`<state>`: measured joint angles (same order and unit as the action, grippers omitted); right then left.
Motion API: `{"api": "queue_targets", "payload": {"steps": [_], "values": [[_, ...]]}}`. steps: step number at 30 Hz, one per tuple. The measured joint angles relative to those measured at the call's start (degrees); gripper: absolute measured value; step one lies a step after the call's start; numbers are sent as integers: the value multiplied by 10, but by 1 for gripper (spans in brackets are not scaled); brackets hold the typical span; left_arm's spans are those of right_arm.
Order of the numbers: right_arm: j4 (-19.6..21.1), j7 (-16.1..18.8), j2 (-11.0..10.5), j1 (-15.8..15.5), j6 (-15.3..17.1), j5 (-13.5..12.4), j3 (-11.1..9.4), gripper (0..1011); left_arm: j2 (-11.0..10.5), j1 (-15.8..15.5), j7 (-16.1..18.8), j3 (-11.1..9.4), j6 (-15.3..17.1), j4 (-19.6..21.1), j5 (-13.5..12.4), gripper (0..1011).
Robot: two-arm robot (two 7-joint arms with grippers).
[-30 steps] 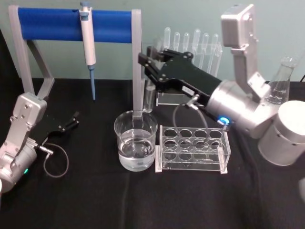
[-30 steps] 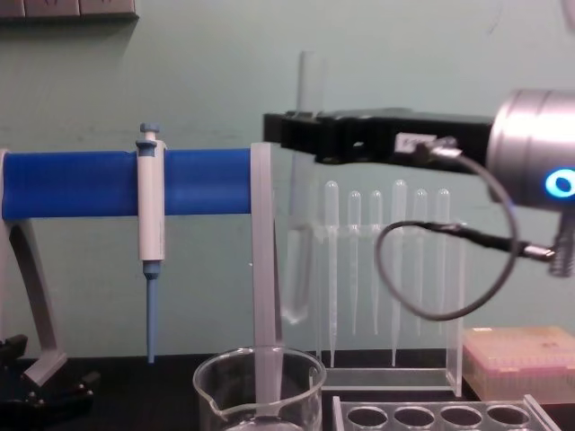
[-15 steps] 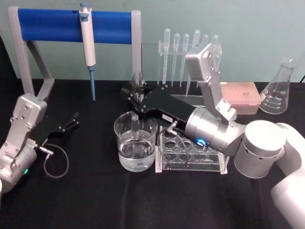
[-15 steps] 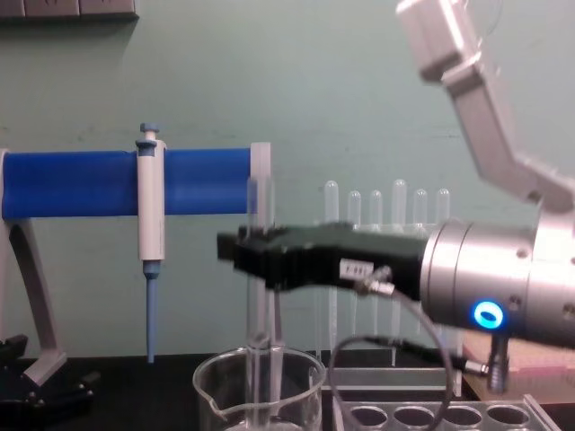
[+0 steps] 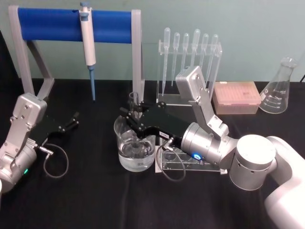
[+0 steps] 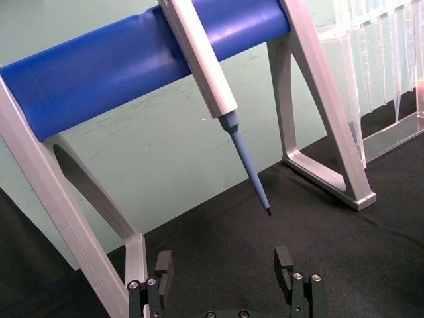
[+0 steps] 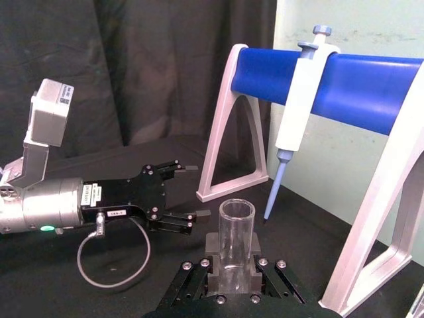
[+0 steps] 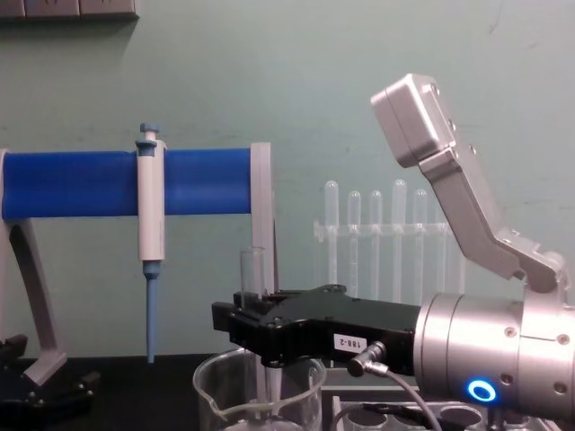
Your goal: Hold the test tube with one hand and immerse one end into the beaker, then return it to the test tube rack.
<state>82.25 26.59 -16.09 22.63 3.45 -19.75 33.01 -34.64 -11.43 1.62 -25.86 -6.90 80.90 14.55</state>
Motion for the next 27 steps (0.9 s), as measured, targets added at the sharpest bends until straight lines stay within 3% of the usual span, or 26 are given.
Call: {"api": "queue_targets", "payload": {"steps": [27], "values": [[0, 0, 0, 2, 1, -1, 0, 227, 0, 0, 0, 0, 0, 0, 0, 1000]]}}
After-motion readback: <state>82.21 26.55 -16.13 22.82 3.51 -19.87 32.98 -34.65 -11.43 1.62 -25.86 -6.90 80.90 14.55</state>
